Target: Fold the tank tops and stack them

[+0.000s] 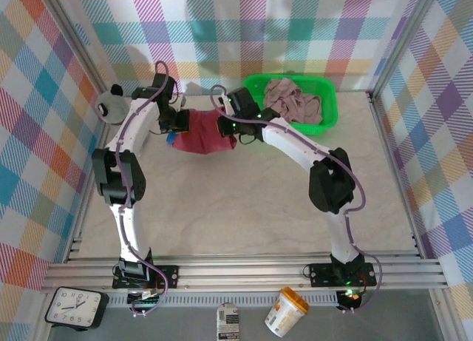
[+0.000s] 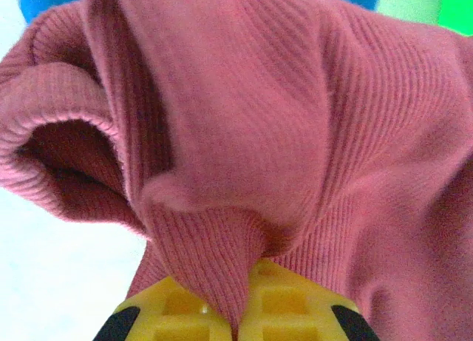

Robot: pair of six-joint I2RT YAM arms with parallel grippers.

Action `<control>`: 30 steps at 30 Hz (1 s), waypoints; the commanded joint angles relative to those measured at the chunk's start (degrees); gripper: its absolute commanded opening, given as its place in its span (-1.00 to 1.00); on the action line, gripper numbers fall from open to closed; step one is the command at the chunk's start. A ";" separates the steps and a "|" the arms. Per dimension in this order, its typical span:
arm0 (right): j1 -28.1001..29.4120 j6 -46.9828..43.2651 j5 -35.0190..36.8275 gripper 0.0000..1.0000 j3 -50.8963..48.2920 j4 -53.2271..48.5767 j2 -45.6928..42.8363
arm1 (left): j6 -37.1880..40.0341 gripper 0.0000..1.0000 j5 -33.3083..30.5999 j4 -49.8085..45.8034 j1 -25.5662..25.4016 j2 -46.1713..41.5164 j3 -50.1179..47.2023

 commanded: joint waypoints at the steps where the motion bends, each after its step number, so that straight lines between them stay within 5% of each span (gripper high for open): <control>1: -1.42 -2.34 -1.86 -0.82 5.98 1.44 6.40 | 2.74 -1.00 -3.09 -2.25 2.11 4.93 6.47; 11: -3.04 -1.60 -3.61 -0.70 28.13 -4.61 23.41 | 5.16 -1.00 -6.65 -4.37 4.21 20.77 26.50; 14: -3.22 -3.75 -1.79 -0.30 33.96 -11.46 24.85 | 4.28 -0.69 -4.48 -5.84 4.65 23.62 29.72; 20: -7.84 -6.43 1.38 0.44 18.71 -8.60 10.33 | 3.57 0.43 -6.15 -6.74 4.65 20.20 30.71; 23: -11.13 -9.26 0.60 0.72 13.02 -7.66 5.57 | 3.60 0.60 -4.69 -5.52 4.65 16.25 28.08; 30: -19.48 -13.85 -0.96 0.80 16.23 -15.57 8.60 | 1.57 0.80 1.11 -1.37 3.80 5.48 15.29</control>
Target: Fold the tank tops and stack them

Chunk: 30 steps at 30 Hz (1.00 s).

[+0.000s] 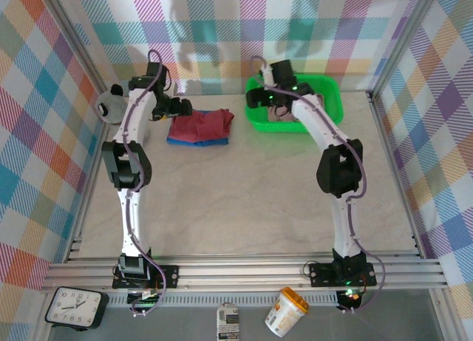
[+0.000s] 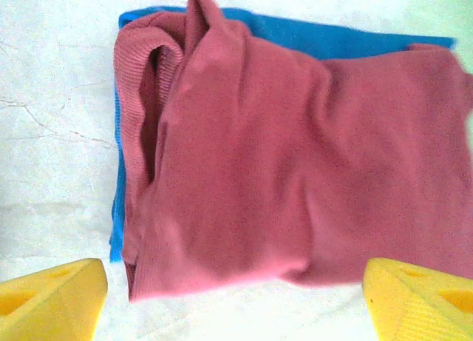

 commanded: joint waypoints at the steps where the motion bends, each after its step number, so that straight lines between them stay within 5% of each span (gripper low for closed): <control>1: -3.13 -3.56 -1.41 0.80 1.04 -5.29 2.34 | -1.46 0.80 3.93 3.08 -0.26 -8.23 -6.37; 18: -11.98 -4.73 4.30 0.88 16.75 -16.31 21.50 | -12.12 0.88 15.79 15.66 -6.81 -22.10 -34.69; 21: -12.31 -4.76 1.56 0.56 18.51 -17.70 23.40 | -13.39 0.89 16.69 16.83 -7.21 -22.96 -36.63; 26: -12.69 -3.68 -3.53 -0.84 17.92 -17.05 19.71 | -13.24 0.89 17.18 14.90 -7.65 -23.53 -35.99; 27: -12.71 -3.31 -4.32 -1.00 17.13 -16.41 17.91 | -13.01 0.89 17.00 14.38 -7.65 -23.76 -35.64; 30: -12.61 -2.23 -7.65 -1.00 12.57 -13.04 9.93 | -12.60 0.89 16.78 13.37 -7.65 -24.76 -34.92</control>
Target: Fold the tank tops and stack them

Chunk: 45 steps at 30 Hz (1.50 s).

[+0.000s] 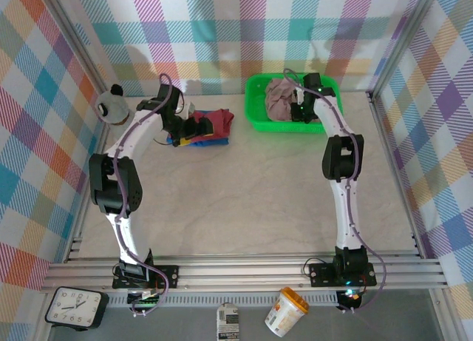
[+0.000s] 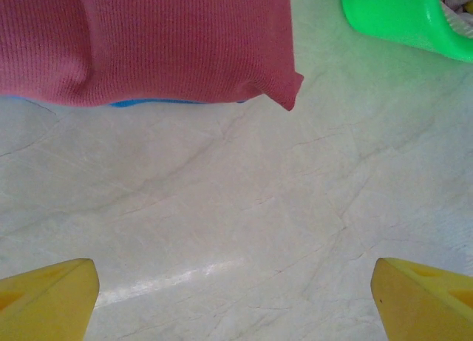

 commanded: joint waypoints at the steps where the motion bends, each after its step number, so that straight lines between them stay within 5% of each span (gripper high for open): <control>1: 0.47 1.77 -6.34 -1.00 -3.92 3.07 -13.27 | -0.34 0.89 1.11 -1.47 -0.42 -3.82 1.49; 11: 4.95 3.18 -15.13 -1.00 -27.04 14.03 -45.99 | -0.52 0.89 -1.70 -2.68 -0.34 -12.14 0.04; 20: 21.87 1.92 -14.66 -1.00 -38.16 16.66 -66.75 | 0.34 0.90 -4.93 -7.44 -0.02 -23.47 -0.59; 28: 30.30 6.65 -15.49 -1.00 -42.03 16.39 -69.09 | 0.11 0.90 -5.97 -8.04 0.02 -30.71 -5.96; 35: 29.82 12.53 -15.88 -0.95 -63.12 26.39 -66.53 | -2.19 0.89 -4.59 -4.64 -0.60 -31.88 -16.80; 37: 28.11 13.22 -15.20 -0.83 -67.77 27.25 -65.34 | -3.09 0.89 -4.73 -3.00 -1.89 -31.97 -20.74; 40: 24.36 14.03 -12.39 -0.34 -73.82 25.24 -62.93 | -5.09 0.88 -5.93 0.50 -4.69 -32.28 -27.00; 45: 18.11 16.70 -8.00 -0.07 -81.42 22.37 -63.93 | -8.63 0.85 -8.47 3.70 -11.23 -31.71 -35.03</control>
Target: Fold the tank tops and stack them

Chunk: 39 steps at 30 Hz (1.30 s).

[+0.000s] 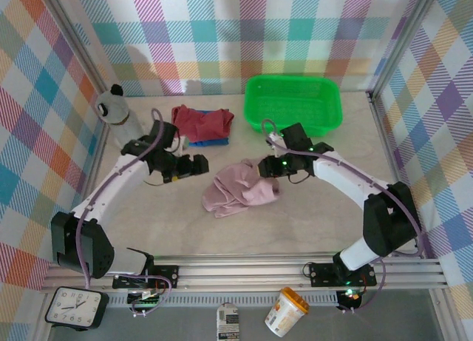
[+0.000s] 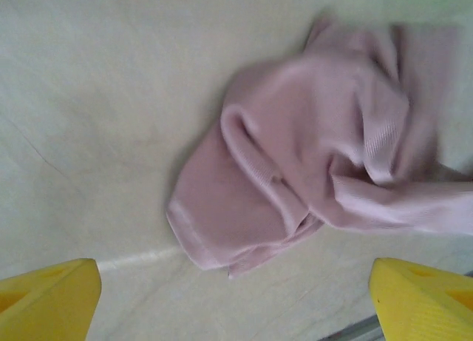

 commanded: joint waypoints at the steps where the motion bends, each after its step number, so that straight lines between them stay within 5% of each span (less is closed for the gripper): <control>1: -2.96 2.43 5.99 0.00 -2.51 -1.62 -4.04 | -3.73 0.85 -2.45 3.64 -4.45 -0.74 -4.38; 3: -4.69 2.72 9.27 0.13 -3.75 -4.16 -5.82 | -4.89 0.85 -4.27 4.03 -7.42 -1.14 -6.91; 7: -5.49 1.70 1.98 0.20 -8.37 -0.60 -10.32 | -8.29 0.80 -5.36 6.05 -12.13 -0.24 -11.63; 13: 0.69 5.35 -0.60 0.25 -15.20 2.02 -11.49 | -13.43 0.57 -7.56 10.87 -18.48 2.02 -15.99; 22: 4.73 7.24 14.42 0.36 -19.81 -2.62 -12.71 | -12.42 0.35 -11.66 14.07 -20.92 9.97 -13.09; 27: 4.73 6.35 13.92 0.35 -19.23 1.00 -8.49 | -11.13 0.13 -14.09 14.63 -20.91 13.56 -10.09; 30: 4.75 5.60 11.36 0.11 -18.76 3.82 -5.59 | -10.59 -0.20 -13.35 14.21 -20.91 15.68 -8.39; 34: 4.52 5.11 10.99 -0.54 -17.39 3.18 -6.02 | -10.03 -0.68 -12.19 10.99 -21.00 14.52 -6.26; 39: -0.52 3.53 11.45 -1.00 -15.07 -0.46 -10.96 | -8.91 -0.94 -8.43 3.28 -22.03 10.43 -0.74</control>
